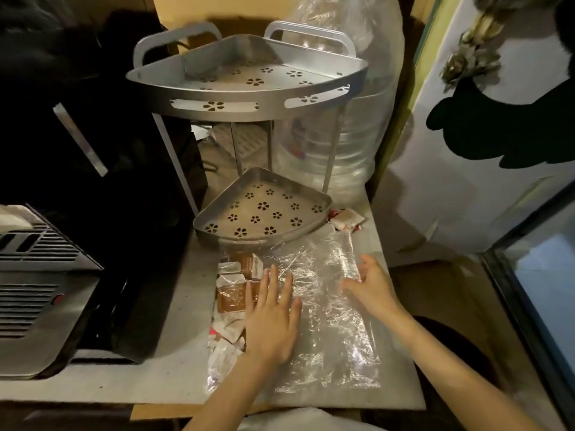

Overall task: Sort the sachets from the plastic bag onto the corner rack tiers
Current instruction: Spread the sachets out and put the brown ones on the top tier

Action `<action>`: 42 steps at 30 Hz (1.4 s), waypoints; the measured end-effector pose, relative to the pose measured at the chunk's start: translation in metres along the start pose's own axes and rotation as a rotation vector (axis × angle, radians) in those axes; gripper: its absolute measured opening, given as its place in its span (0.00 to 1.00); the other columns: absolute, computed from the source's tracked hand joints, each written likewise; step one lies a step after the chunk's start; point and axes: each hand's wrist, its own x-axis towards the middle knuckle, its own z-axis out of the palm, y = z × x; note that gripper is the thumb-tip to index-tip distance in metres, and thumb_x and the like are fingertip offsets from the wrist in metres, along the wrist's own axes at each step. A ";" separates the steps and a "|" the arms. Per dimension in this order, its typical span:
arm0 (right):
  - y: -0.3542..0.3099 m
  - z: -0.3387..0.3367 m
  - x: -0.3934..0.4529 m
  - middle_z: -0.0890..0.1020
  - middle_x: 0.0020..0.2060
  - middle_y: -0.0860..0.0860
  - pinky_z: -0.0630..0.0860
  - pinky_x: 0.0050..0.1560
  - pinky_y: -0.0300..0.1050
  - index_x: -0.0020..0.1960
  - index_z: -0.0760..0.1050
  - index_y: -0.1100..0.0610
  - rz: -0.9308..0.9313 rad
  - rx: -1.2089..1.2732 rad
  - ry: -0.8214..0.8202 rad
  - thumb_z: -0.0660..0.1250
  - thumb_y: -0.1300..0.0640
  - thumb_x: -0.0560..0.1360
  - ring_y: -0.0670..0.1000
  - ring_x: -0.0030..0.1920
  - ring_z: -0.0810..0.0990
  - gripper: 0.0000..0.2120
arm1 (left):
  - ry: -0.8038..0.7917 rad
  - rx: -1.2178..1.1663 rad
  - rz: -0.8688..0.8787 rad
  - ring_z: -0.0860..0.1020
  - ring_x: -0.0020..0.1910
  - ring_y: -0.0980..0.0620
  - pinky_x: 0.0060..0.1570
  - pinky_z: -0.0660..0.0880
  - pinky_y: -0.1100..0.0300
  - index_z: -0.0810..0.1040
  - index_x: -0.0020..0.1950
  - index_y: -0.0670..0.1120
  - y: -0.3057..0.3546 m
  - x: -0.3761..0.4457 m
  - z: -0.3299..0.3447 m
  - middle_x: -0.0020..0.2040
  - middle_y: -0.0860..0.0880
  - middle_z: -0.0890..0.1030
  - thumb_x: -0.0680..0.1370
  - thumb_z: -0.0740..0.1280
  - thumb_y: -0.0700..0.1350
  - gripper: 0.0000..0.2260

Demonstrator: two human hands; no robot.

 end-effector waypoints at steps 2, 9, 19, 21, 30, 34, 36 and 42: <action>-0.003 -0.004 0.006 0.72 0.62 0.58 0.69 0.58 0.47 0.67 0.63 0.62 -0.055 -0.106 0.078 0.69 0.59 0.71 0.57 0.62 0.71 0.27 | -0.019 0.071 -0.015 0.42 0.75 0.45 0.67 0.29 0.52 0.47 0.74 0.54 0.002 0.001 0.003 0.76 0.47 0.46 0.76 0.30 0.60 0.29; -0.014 -0.010 0.039 0.50 0.76 0.50 0.45 0.74 0.49 0.76 0.47 0.53 -0.381 -0.574 0.010 0.63 0.55 0.74 0.52 0.76 0.45 0.36 | -0.013 0.017 0.019 0.66 0.69 0.42 0.67 0.48 0.49 0.68 0.66 0.49 0.028 0.010 -0.002 0.69 0.42 0.68 0.80 0.44 0.58 0.23; -0.018 -0.002 0.073 0.63 0.73 0.53 0.42 0.75 0.54 0.73 0.57 0.55 -0.553 -0.830 -0.022 0.60 0.52 0.76 0.53 0.74 0.55 0.28 | -0.048 0.026 0.165 0.32 0.72 0.53 0.71 0.31 0.50 0.33 0.72 0.51 0.025 0.070 0.004 0.74 0.52 0.33 0.76 0.33 0.59 0.27; -0.014 0.000 0.074 0.68 0.68 0.54 0.50 0.74 0.52 0.71 0.63 0.56 -0.570 -0.755 0.003 0.62 0.55 0.75 0.55 0.71 0.61 0.25 | -0.067 0.016 0.168 0.32 0.72 0.54 0.70 0.31 0.51 0.34 0.72 0.51 0.023 0.069 0.011 0.74 0.53 0.34 0.76 0.33 0.60 0.27; -0.005 0.010 0.074 0.74 0.58 0.53 0.66 0.63 0.44 0.62 0.74 0.58 -0.497 -0.492 0.024 0.65 0.61 0.74 0.52 0.61 0.69 0.16 | -0.120 0.008 0.157 0.34 0.73 0.54 0.70 0.32 0.51 0.36 0.73 0.50 0.016 0.069 0.021 0.75 0.53 0.36 0.73 0.30 0.60 0.30; -0.007 0.009 0.078 0.77 0.52 0.54 0.71 0.55 0.40 0.55 0.79 0.60 -0.468 -0.353 0.043 0.66 0.60 0.74 0.52 0.55 0.73 0.10 | -0.127 0.003 0.165 0.35 0.74 0.54 0.70 0.32 0.51 0.35 0.72 0.51 0.014 0.070 0.023 0.75 0.53 0.38 0.71 0.25 0.63 0.32; -0.008 0.007 0.078 0.78 0.48 0.55 0.71 0.51 0.38 0.51 0.81 0.60 -0.467 -0.295 0.054 0.67 0.60 0.73 0.51 0.53 0.75 0.08 | -0.124 -0.004 0.166 0.36 0.74 0.54 0.71 0.33 0.51 0.36 0.73 0.51 0.014 0.070 0.024 0.76 0.52 0.39 0.68 0.22 0.63 0.34; -0.007 -0.004 0.075 0.77 0.48 0.52 0.72 0.57 0.43 0.47 0.82 0.60 -0.419 -0.080 0.028 0.70 0.61 0.71 0.51 0.53 0.75 0.06 | -0.130 -0.023 0.169 0.35 0.74 0.54 0.71 0.32 0.52 0.37 0.74 0.50 0.014 0.069 0.020 0.76 0.52 0.38 0.68 0.22 0.64 0.37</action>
